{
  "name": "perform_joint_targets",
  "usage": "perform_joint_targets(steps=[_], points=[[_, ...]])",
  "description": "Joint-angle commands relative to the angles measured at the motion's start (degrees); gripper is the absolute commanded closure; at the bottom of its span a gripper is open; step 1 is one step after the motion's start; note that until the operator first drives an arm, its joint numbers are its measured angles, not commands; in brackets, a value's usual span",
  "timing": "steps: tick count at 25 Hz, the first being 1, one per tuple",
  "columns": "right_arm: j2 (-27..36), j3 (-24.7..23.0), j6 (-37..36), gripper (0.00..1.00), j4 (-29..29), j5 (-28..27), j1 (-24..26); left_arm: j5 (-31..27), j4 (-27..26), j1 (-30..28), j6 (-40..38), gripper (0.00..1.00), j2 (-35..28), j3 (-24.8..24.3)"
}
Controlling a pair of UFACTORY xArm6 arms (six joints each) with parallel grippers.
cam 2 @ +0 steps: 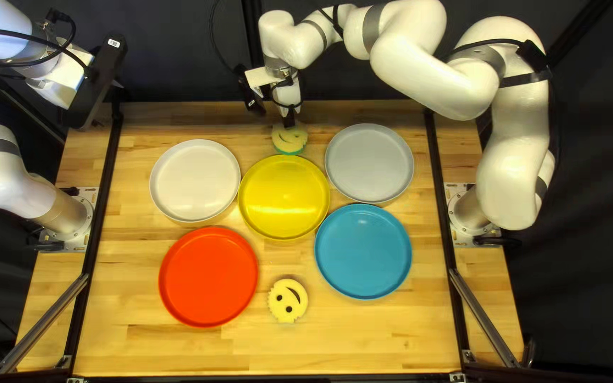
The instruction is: Pick up sponge and scrub the plate
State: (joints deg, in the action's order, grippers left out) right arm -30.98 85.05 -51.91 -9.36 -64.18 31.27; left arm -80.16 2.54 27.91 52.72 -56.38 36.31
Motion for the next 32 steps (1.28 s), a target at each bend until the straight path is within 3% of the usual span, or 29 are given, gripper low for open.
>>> perform_joint_targets(steps=[1,13,14,15,16,17,24,32], points=[[-0.61,0.15,0.46,1.0,0.4,0.78,0.94,0.0,0.0,0.0,0.0,0.0,0.0,0.0],[-2.15,2.45,4.42,1.0,2.07,1.32,1.35,0.0,0.0,0.0,0.0,0.0,0.0,0.0],[-2.31,2.73,4.85,0.86,2.19,1.23,1.32,0.0,0.0,0.0,0.0,0.0,0.0,0.0],[-2.4,2.91,5.12,0.35,2.27,1.14,1.31,0.0,0.0,0.0,0.0,0.0,0.0,0.0],[-2.54,3.15,5.53,0.11,2.34,1.05,1.29,0.0,0.0,0.0,0.0,0.0,0.0,0.0],[-2.56,3.18,5.76,0.03,2.39,1.05,1.28,0.0,0.0,0.0,0.0,0.0,0.0,0.0],[-0.47,0.67,7.49,0.0,2.42,1.7,1.14,0.0,0.0,0.0,0.0,0.0,0.0,0.0],[9.47,-10.11,6.63,0.0,1.28,3.41,1.79,0.0,0.0,0.0,0.0,0.0,0.0,0.0]])
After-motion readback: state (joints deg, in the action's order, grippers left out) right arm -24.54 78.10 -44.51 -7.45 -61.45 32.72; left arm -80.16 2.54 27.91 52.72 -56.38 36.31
